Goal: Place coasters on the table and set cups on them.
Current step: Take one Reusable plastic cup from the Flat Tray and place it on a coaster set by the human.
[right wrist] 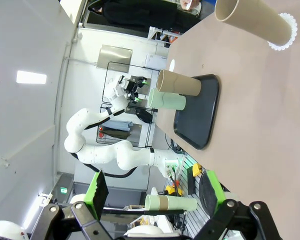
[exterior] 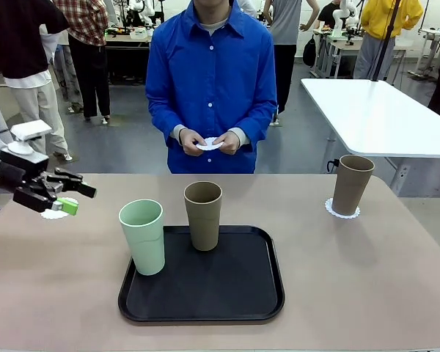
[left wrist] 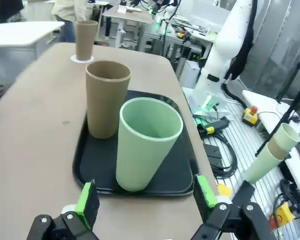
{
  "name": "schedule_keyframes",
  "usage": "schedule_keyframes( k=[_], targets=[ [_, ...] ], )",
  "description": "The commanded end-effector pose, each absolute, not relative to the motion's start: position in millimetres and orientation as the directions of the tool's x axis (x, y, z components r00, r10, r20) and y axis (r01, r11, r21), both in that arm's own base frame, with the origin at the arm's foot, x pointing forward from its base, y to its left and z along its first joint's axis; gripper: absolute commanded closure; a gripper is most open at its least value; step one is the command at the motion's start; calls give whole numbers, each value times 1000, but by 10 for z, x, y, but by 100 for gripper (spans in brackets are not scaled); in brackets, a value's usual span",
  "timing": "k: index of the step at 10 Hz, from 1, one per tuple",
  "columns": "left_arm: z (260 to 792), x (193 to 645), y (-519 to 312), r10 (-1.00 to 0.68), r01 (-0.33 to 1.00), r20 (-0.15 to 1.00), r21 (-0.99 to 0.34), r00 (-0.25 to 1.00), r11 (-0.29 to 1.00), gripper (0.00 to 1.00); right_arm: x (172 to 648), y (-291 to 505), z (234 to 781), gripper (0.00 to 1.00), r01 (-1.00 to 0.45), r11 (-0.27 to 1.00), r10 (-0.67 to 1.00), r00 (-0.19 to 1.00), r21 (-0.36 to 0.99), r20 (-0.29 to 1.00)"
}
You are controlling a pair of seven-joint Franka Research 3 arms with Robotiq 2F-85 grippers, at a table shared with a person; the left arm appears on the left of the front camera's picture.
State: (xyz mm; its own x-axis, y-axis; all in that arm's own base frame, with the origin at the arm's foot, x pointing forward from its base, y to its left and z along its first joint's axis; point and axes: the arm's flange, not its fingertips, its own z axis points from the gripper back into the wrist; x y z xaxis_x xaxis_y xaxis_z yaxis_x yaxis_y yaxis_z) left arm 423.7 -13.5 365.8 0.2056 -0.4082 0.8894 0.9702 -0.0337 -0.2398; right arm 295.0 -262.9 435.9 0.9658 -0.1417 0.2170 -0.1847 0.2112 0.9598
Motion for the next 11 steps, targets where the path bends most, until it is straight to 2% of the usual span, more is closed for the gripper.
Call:
schedule_keyframes(
  k=[1,2,3,4,7,8,9,11],
  targets=[
    [3523,4431,-153,-444,971,880,-227,168,-81,0,2932,-2621,4363,0,-176,206,-139,969,963,206],
    [3413,4437,-153,-447,970,881,-222,158,-95,0,2932,-2621,4363,0,-176,206,-139,969,963,206],
    [3346,4423,-167,-497,975,850,-218,176,-29,0,2932,-2621,4363,0,-176,206,-139,969,963,206],
    [3397,4392,-183,-429,962,879,-262,208,-72,0,2932,-2621,4363,0,-176,206,-139,969,963,206],
    [3334,4430,-193,-449,963,869,-261,207,-62,0,2932,-2621,4363,0,-176,206,-139,969,963,206],
    [3313,4388,-177,-415,963,901,-213,128,-165,0,2932,-2621,4363,0,-176,206,-139,969,963,206],
    [3264,4402,-150,-330,953,938,-191,106,-235,0,2932,-2621,4363,0,-176,206,-139,969,963,206],
    [3129,4396,-123,-270,943,960,-160,79,-293,0,2932,-2621,4363,0,-176,206,-139,969,963,206]
  ],
)
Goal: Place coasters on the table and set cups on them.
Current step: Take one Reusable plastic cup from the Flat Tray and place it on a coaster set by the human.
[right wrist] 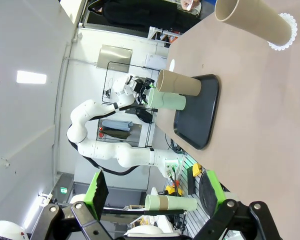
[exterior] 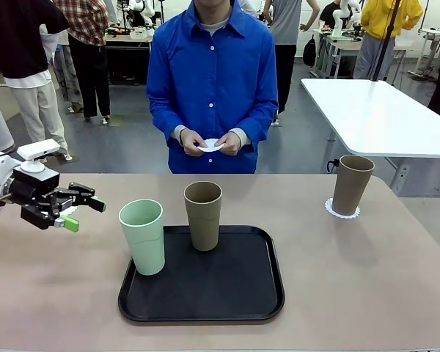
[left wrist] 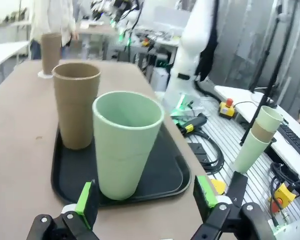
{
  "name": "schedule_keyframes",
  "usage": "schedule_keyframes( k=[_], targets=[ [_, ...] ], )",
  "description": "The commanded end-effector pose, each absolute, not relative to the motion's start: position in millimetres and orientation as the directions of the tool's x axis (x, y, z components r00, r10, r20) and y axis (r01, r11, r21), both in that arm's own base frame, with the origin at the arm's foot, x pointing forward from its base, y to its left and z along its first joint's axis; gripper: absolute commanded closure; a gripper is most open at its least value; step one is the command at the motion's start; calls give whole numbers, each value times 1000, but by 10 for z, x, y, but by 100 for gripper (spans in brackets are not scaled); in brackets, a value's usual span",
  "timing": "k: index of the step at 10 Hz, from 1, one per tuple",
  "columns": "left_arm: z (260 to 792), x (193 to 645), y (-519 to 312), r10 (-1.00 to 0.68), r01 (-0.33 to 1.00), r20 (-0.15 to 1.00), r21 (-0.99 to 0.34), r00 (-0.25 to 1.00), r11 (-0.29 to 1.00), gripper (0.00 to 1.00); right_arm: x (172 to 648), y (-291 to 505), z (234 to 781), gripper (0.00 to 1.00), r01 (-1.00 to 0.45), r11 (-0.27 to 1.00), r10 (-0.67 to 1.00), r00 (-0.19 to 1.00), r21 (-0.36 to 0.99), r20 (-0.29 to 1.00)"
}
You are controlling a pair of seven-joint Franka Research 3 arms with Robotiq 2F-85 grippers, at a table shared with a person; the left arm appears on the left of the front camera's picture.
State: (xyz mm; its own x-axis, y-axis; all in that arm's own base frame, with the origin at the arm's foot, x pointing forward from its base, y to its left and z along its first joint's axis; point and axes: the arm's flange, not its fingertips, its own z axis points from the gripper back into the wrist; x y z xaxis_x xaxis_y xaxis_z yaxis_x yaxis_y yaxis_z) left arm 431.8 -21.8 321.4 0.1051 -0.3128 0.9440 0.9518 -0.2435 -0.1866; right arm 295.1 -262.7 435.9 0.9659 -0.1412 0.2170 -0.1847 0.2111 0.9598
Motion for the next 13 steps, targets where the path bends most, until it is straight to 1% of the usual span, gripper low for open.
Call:
schedule_keyframes(
  k=[1,3,4,6,7,9,13],
  targets=[
    [3087,4411,-94,-248,953,967,-132,63,-272,0,2932,-2621,4363,0,-176,206,-139,969,963,206],
    [2944,4451,-136,-226,967,972,-113,60,-229,0,2932,-2621,4363,0,-176,206,-139,969,963,206],
    [2858,4464,-180,-206,981,978,-60,21,-186,0,2932,-2621,4363,0,-176,206,-139,969,963,206],
    [2771,4418,-250,-183,985,983,-24,-8,-171,0,2932,-2621,4363,0,-176,206,-139,969,963,206],
    [2733,4413,-281,-179,983,984,-34,2,-178,0,2932,-2621,4363,0,-176,206,-139,969,963,206],
    [2654,4436,-326,-191,970,981,-80,35,-231,0,2932,-2621,4363,0,-176,206,-139,969,963,206],
    [2532,4542,-548,-198,964,979,-105,56,-244,0,2932,-2621,4363,0,-176,206,-139,969,963,206]
  ],
)
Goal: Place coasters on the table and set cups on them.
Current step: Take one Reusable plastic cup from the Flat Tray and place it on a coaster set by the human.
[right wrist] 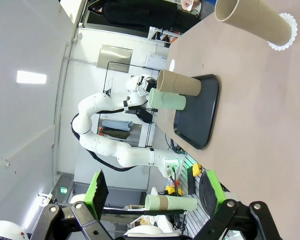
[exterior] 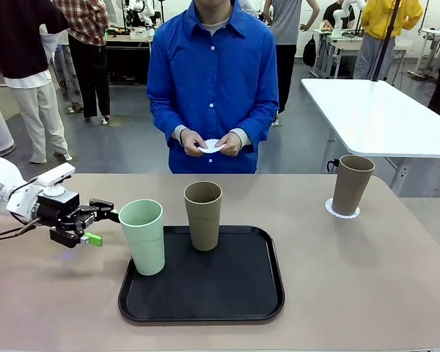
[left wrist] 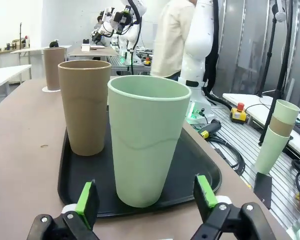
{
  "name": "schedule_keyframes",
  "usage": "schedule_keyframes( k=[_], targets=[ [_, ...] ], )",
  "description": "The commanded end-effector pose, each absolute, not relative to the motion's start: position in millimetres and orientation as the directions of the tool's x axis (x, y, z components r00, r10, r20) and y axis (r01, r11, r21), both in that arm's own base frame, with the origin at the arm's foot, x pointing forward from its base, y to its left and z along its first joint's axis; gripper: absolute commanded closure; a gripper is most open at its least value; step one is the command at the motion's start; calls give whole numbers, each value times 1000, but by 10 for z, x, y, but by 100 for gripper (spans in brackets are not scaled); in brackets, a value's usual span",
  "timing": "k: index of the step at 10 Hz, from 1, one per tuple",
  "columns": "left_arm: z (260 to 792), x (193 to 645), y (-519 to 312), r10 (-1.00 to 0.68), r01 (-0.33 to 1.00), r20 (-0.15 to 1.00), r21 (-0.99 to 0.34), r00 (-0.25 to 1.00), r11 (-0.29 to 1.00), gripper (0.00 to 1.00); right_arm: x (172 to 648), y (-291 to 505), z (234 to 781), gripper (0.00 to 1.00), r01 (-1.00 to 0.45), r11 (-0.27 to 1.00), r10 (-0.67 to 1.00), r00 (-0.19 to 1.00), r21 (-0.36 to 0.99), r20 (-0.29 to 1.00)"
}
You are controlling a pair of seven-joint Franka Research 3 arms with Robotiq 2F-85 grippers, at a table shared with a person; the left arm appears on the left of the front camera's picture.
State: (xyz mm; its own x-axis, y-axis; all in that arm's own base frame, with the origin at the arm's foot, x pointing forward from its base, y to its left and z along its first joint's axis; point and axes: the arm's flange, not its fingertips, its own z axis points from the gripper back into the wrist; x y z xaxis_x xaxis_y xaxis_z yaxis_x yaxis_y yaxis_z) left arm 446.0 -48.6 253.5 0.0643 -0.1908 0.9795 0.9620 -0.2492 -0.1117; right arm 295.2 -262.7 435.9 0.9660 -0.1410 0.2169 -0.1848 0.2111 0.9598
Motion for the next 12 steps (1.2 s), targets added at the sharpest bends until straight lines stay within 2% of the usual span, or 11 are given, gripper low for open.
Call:
schedule_keyframes(
  k=[1,12],
  targets=[
    [2507,4581,-611,-199,963,979,-95,45,-251,0,2932,-2621,4363,0,-176,206,-139,969,963,206],
    [2489,4668,-1211,-236,947,971,-118,47,-297,0,2932,-2621,4363,0,-176,206,-139,969,963,206]
  ],
)
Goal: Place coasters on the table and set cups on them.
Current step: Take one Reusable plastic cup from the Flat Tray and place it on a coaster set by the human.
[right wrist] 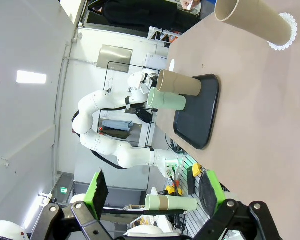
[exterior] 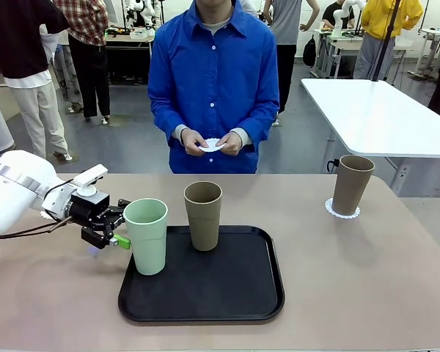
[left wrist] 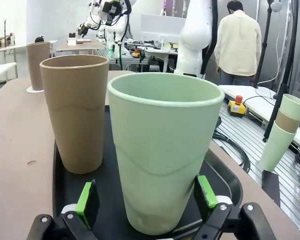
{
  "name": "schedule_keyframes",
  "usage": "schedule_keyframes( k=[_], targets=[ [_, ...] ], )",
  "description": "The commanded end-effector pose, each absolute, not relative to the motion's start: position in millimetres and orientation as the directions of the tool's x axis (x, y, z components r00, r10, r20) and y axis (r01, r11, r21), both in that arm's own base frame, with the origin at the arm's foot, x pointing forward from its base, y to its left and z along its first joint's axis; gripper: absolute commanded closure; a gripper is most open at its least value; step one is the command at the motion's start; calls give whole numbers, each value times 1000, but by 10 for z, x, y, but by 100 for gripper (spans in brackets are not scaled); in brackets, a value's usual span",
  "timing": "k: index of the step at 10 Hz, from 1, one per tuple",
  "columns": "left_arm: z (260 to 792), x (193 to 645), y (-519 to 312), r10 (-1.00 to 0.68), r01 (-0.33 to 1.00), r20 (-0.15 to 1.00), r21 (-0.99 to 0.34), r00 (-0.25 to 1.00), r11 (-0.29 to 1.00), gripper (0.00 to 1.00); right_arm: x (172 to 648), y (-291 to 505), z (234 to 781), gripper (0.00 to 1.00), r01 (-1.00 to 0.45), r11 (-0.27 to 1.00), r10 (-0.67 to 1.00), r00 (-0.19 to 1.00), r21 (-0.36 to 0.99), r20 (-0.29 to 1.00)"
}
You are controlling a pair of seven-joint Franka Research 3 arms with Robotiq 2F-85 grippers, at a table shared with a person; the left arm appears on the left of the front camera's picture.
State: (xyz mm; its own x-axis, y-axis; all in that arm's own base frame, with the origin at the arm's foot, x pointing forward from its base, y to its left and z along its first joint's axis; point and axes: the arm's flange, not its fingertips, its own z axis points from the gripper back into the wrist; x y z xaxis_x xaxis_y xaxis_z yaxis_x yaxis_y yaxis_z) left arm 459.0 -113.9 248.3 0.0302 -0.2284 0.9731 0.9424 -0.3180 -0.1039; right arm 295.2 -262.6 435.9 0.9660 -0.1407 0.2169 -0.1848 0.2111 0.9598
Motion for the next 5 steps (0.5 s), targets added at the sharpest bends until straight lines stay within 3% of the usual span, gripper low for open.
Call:
schedule_keyframes(
  k=[1,5],
  targets=[
    [2479,4671,-1250,-240,944,969,-129,55,-305,0,2932,-2621,4363,0,-176,206,-139,969,963,206],
    [2441,4729,-1226,-249,942,965,-153,78,-299,0,2932,-2621,4363,0,-176,206,-139,969,963,206]
  ],
)
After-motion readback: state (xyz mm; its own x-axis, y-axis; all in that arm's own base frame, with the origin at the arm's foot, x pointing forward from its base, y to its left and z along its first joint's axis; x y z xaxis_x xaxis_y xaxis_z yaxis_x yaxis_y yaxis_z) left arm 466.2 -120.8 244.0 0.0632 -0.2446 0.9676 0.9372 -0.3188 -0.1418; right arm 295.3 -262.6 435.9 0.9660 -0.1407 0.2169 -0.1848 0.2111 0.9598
